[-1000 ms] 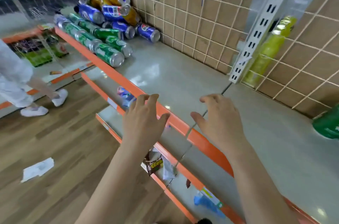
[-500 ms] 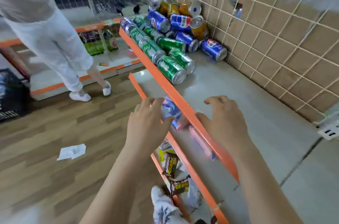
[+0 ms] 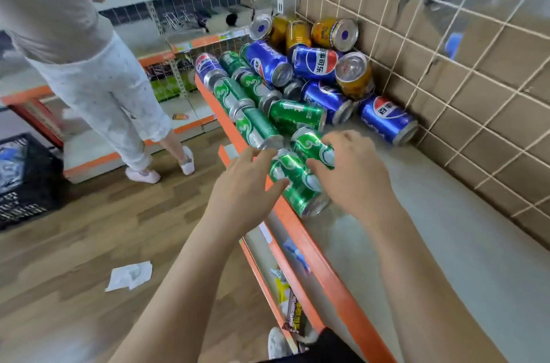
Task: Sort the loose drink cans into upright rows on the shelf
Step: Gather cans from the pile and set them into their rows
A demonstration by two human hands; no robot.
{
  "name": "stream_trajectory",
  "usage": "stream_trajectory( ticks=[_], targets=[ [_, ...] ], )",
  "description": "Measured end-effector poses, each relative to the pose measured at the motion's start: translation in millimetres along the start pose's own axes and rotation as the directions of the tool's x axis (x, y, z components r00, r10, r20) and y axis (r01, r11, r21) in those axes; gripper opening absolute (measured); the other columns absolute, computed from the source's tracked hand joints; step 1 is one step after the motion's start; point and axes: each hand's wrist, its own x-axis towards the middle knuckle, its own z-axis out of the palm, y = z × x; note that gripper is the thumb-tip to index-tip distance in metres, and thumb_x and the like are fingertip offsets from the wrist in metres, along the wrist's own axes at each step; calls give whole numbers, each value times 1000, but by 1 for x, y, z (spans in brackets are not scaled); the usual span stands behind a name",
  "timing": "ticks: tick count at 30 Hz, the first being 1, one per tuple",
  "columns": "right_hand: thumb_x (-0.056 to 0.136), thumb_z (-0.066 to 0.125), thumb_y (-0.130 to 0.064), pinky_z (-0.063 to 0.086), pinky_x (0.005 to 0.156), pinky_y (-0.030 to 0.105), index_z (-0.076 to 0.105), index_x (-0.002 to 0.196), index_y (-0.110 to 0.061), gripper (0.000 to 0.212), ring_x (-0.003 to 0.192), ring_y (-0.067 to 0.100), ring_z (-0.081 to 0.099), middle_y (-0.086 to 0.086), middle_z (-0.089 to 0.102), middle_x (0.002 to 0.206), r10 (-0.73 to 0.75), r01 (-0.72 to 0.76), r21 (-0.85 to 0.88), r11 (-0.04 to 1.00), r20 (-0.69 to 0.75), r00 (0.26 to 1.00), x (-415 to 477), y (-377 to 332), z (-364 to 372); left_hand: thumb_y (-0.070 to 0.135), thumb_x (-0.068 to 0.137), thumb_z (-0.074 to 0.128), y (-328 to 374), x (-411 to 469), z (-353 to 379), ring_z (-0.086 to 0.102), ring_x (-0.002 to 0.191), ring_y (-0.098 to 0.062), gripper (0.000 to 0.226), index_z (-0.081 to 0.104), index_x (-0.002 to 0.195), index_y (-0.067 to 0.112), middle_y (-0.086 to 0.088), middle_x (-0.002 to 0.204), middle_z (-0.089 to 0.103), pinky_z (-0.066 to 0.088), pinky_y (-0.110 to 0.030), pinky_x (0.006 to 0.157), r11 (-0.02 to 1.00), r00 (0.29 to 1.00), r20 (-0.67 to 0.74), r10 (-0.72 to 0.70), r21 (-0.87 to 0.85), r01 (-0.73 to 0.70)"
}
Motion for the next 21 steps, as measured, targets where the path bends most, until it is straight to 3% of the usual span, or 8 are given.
stream_trajectory(
  ticks=[6, 8, 10, 12, 16, 21],
  targets=[
    [88, 56, -45, 40, 91, 39, 49, 124, -20, 45, 116, 28, 44, 6, 50, 123, 32, -33, 24, 999, 69, 997, 40, 3, 9, 21, 94, 44, -15, 42, 4, 39, 125, -22, 43, 42, 137, 21, -4, 129, 46, 39, -36, 96, 997, 997, 14, 82, -7, -82],
    [88, 55, -47, 40, 90, 39, 47, 125, -19, 46, 115, 30, 45, 8, 50, 123, 46, -48, 15, 999, 114, 992, 50, 4, 14, 11, 88, 48, -22, 54, 5, 27, 137, -23, 51, 41, 138, 20, -4, 135, 43, 28, -34, 108, 988, 986, 70, 150, 12, -152],
    [89, 53, -50, 40, 91, 40, 44, 128, -18, 51, 115, 31, 47, 9, 50, 125, 68, -67, -8, 998, 167, 984, 60, 5, 19, 3, 83, 51, -25, 66, 3, 8, 145, -20, 61, 38, 140, 22, -1, 149, 30, 7, -33, 116, 974, 960, 181, 213, 34, -222],
    [88, 50, -55, 41, 90, 39, 42, 129, -17, 57, 115, 32, 49, 11, 50, 126, 102, -96, -38, 995, 212, 972, 69, 5, 24, 8, 81, 57, -27, 76, 2, -5, 146, -19, 68, 33, 142, 27, 1, 157, 11, -8, -33, 115, 949, 915, 310, 258, 98, -301],
    [84, 51, -62, 43, 88, 39, 37, 133, -14, 70, 116, 32, 51, 12, 52, 127, 178, -169, -59, 984, 279, 943, 81, 5, 34, 31, 76, 71, -31, 89, 7, -17, 144, -22, 85, 21, 145, 36, 1, 158, -9, -15, -38, 113, 899, 851, 459, 257, 210, -385],
    [76, 64, -59, 46, 84, 37, 41, 123, -15, 69, 112, 28, 55, 9, 59, 122, 245, -274, 46, 961, 326, 913, 90, 9, 36, 50, 64, 77, -31, 102, 10, -19, 143, -23, 97, 21, 143, 42, 3, 159, -4, -18, -48, 112, 865, 835, 477, 275, 257, -432]
  ],
)
